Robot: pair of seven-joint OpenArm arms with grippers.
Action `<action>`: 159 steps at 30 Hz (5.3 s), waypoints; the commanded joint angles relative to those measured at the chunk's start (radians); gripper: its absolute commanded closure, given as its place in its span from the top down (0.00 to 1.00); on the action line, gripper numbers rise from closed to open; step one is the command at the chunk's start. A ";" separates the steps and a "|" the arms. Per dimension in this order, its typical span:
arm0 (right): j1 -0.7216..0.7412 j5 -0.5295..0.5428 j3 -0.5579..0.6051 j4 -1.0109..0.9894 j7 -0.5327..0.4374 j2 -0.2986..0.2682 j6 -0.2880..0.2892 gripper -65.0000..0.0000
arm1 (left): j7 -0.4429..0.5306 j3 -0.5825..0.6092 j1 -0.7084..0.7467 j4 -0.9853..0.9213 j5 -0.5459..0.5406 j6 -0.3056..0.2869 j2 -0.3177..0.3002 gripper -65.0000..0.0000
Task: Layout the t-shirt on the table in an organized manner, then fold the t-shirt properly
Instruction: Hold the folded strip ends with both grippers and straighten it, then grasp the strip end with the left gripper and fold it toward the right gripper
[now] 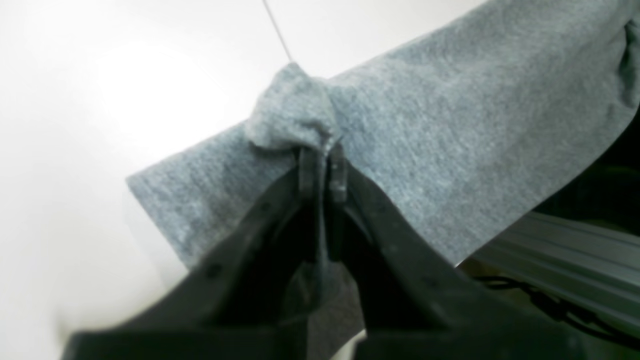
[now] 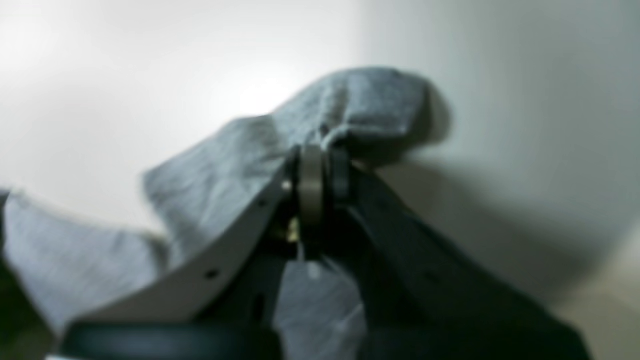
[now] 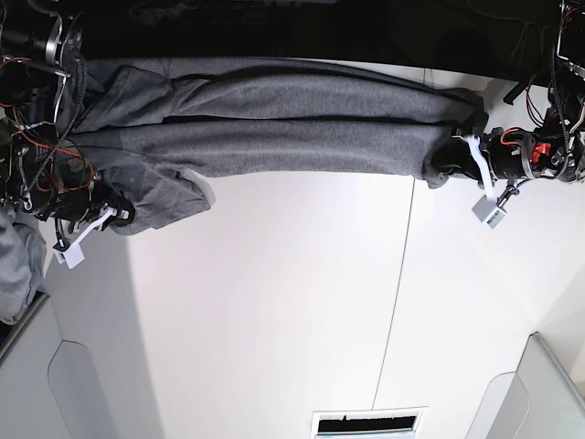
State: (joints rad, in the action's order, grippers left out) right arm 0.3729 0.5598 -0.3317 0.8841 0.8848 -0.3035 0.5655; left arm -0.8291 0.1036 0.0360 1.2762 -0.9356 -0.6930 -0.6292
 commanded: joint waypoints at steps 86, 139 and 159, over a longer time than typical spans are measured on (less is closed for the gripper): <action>-0.598 0.050 -0.170 0.555 -0.121 0.018 0.003 0.00 | 0.005 -0.504 0.246 0.012 -0.202 -0.005 0.122 0.61; -0.595 0.061 -0.170 0.555 -0.102 0.018 0.003 0.00 | 0.021 0.040 0.251 0.549 0.158 0.092 0.399 0.00; -0.595 0.061 -0.170 0.554 -0.080 0.018 0.003 0.00 | 0.167 0.192 0.163 0.362 0.343 0.131 0.599 0.57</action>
State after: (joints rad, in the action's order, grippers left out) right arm -0.2268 0.6098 -0.4973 1.4265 0.8055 -0.2710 0.5613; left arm -0.6819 0.2928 0.2066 1.6241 -0.5705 -0.5537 -0.0338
